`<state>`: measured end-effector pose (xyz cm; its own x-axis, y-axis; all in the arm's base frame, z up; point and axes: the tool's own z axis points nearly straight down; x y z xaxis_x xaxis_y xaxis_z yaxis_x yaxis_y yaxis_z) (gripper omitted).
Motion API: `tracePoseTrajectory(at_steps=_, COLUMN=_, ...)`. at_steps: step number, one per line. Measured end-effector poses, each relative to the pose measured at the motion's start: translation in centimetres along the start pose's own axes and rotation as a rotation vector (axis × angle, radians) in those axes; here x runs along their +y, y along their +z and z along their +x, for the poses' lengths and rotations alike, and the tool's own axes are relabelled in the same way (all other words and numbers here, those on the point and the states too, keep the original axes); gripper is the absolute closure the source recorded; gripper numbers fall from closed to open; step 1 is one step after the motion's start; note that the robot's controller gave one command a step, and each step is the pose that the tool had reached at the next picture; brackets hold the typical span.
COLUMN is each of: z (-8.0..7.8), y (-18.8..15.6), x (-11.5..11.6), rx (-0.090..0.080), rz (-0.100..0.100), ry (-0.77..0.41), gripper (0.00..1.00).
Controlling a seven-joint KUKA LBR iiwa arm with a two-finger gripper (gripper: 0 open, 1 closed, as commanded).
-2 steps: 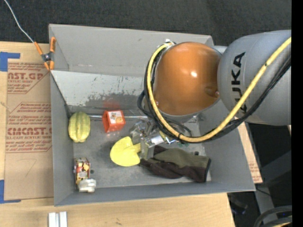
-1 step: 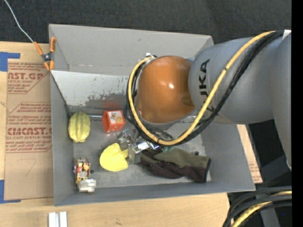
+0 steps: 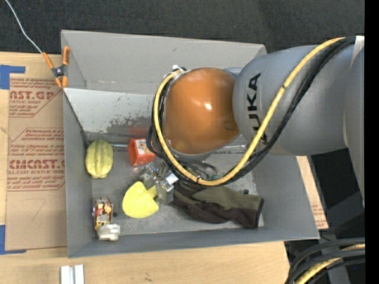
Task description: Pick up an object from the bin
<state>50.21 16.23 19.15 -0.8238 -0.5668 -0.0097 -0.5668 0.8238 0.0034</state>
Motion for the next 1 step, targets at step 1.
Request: tracePoseTrajectory(at_steps=1, z=-2.70, y=0.73, x=2.02, rx=0.007, rz=-0.005, ry=0.119, gripper=1.00)
